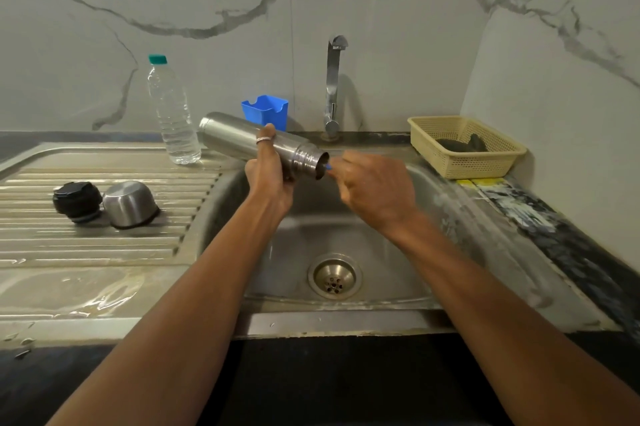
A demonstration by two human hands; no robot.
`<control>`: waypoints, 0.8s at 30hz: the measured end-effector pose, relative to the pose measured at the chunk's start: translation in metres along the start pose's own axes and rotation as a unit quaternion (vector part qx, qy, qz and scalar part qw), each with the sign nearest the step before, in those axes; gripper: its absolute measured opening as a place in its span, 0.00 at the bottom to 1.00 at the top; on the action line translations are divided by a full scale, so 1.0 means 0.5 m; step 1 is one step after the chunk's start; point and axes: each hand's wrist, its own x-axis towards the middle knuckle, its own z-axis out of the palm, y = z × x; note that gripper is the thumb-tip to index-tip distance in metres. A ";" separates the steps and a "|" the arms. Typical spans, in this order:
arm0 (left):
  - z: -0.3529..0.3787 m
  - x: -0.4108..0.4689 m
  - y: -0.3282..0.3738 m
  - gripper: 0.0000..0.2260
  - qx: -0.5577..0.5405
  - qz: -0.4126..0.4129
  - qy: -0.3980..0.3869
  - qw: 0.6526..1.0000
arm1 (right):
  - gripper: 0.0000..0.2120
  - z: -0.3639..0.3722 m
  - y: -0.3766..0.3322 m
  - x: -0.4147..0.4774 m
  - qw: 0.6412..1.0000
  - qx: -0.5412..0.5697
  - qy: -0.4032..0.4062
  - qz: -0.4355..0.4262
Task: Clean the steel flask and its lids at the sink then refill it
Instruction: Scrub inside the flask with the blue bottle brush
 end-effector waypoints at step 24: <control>0.010 -0.015 -0.004 0.16 0.017 0.002 0.019 1.000 | 0.18 -0.031 0.014 0.017 0.915 0.245 -0.234 0.218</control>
